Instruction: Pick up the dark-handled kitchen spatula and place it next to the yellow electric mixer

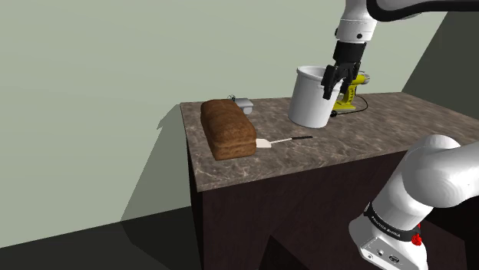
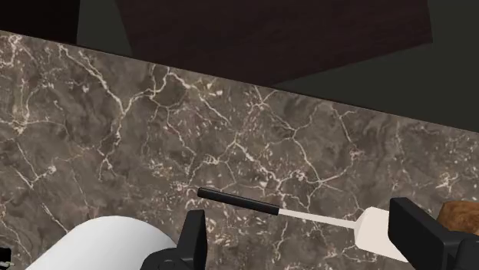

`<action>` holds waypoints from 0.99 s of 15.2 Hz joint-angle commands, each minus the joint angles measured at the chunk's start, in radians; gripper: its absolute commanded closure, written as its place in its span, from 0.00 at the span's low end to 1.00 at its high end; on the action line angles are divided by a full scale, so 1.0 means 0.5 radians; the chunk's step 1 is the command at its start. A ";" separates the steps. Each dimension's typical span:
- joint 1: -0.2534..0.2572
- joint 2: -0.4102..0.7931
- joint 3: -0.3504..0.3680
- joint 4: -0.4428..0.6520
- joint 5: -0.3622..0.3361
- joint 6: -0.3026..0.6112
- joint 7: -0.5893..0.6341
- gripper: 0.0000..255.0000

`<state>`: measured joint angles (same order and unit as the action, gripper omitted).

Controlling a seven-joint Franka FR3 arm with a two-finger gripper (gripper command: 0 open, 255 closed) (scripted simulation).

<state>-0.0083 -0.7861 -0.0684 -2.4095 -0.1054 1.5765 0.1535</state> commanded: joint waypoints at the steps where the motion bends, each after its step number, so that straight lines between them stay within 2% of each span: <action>1: 0.000 0.000 0.000 0.000 0.000 0.000 0.000 0.00; 8: 0.273 0.305 -0.294 -0.165 -0.178 0.493 -0.917 0.00; 15: 0.559 0.714 -0.532 -0.226 -0.243 0.988 -1.814 0.00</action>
<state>0.2475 -0.4648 -0.3196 -2.5250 -0.2267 2.0331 -0.6795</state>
